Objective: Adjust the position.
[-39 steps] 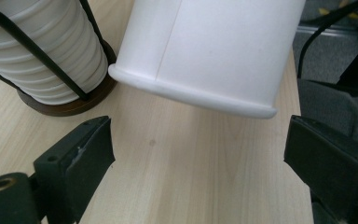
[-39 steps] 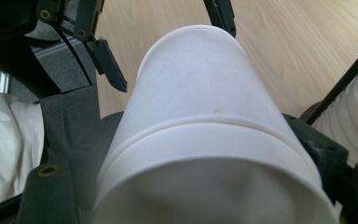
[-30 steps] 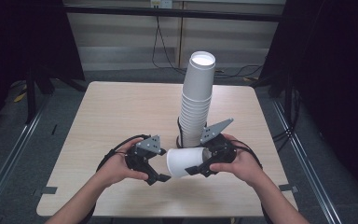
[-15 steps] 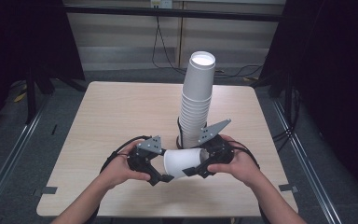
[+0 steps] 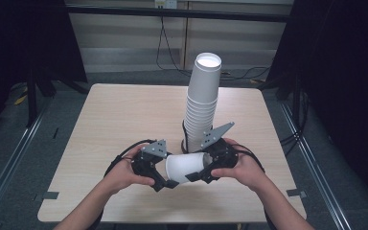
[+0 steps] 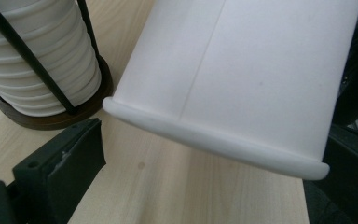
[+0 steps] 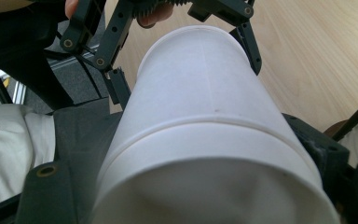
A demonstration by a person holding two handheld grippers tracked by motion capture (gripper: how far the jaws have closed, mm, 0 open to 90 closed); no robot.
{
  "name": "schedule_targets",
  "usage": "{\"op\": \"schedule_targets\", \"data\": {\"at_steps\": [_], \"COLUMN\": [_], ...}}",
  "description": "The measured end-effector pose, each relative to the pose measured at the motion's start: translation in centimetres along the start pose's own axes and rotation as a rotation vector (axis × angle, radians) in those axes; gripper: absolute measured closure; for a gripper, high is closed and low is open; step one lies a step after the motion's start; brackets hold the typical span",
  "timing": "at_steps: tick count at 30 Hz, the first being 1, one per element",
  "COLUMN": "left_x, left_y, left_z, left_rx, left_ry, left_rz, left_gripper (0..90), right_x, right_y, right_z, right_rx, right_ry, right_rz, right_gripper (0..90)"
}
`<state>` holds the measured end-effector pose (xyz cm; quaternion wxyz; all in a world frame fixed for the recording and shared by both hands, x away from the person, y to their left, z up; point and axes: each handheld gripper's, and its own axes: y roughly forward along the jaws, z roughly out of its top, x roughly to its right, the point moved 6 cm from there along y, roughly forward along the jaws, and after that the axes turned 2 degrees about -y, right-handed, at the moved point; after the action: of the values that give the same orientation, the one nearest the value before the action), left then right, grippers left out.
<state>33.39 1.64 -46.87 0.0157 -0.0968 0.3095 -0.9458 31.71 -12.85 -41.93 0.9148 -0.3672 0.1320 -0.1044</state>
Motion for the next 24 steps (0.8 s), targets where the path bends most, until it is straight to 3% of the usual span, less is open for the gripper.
{"op": "schedule_targets", "data": {"at_steps": [15, 24], "left_x": [0.18, 0.49], "left_y": [-0.03, -0.18], "left_z": [0.19, 0.41], "left_rx": [0.007, 0.011], "left_ry": [0.026, 0.060], "left_rz": [-0.011, -0.024], "left_gripper": [1.8, 8.6], "right_x": [-0.05, -0.04], "right_y": [0.11, 0.24], "right_z": [0.11, 0.07], "right_rx": [0.005, 0.012], "right_ry": [-0.011, -0.014], "right_rz": [0.016, 0.032], "right_gripper": [21.4, 21.3]}}
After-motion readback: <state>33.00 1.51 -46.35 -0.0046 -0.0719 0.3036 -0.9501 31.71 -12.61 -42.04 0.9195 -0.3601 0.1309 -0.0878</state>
